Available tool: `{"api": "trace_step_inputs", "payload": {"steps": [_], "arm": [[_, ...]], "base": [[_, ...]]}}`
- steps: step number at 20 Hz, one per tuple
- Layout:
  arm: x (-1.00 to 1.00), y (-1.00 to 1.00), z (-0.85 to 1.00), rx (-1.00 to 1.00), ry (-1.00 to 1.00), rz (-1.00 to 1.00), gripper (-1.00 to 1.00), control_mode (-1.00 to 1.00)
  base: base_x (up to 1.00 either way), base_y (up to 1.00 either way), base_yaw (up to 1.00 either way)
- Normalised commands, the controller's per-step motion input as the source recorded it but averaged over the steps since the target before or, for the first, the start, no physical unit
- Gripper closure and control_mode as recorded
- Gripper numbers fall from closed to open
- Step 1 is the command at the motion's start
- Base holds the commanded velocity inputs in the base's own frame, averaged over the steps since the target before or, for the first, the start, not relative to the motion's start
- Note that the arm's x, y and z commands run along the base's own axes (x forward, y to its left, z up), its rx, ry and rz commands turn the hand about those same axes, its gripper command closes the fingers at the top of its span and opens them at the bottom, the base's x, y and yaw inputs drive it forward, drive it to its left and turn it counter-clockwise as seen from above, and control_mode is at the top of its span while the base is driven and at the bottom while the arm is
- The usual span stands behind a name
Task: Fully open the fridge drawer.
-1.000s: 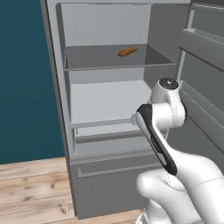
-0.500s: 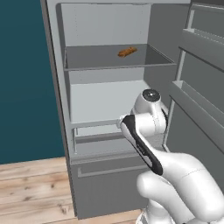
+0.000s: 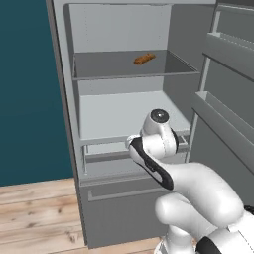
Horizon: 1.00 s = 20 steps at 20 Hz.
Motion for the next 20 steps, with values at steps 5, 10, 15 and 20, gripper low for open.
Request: {"api": "trace_step_inputs", "payload": {"steps": [5,10,15,20], "arm": [[0.45,0.0,-0.29,0.02,0.0,0.0,-1.0,-1.0],[0.41,0.0,-0.26,0.01,0.03,0.0,-1.0,-1.0],[0.3,0.0,-0.24,0.0,0.07,0.0,-1.0,-1.0],[0.29,0.0,-0.13,0.01,0.06,-0.01,-1.0,-1.0]], "base": [[0.0,0.0,0.0],[0.0,0.0,0.0],[0.0,0.0,0.0],[0.0,0.0,0.0]]}}
